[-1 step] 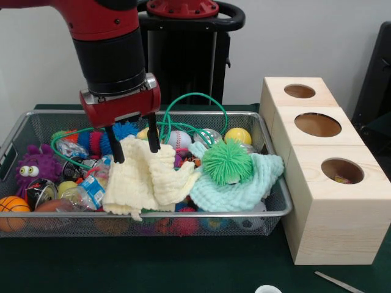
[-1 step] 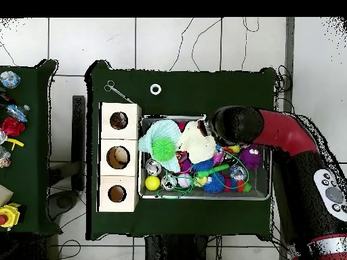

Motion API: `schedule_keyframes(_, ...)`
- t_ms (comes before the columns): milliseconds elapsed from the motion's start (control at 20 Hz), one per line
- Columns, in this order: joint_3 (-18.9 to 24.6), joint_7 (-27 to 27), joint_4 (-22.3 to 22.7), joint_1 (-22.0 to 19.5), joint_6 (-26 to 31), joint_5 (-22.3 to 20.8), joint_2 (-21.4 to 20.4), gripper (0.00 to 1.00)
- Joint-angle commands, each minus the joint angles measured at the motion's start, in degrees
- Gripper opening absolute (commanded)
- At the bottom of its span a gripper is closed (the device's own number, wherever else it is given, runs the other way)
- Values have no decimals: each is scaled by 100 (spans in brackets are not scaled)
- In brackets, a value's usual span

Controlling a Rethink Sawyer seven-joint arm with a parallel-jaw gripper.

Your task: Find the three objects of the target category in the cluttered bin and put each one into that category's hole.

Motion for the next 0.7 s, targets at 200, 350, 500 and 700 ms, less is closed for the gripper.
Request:
schedule_keyframes(200, 565, -1279, -209, -74, 718, -257, 142, 100)
schedule_keyframes(350, 557, -1198, -218, -4, 751, -275, 158, 100)
schedule_keyframes(500, 474, -1036, -190, 29, 714, -330, 199, 100)
schedule_keyframes(700, 174, -680, 10, 133, 766, -471, 194, 100)
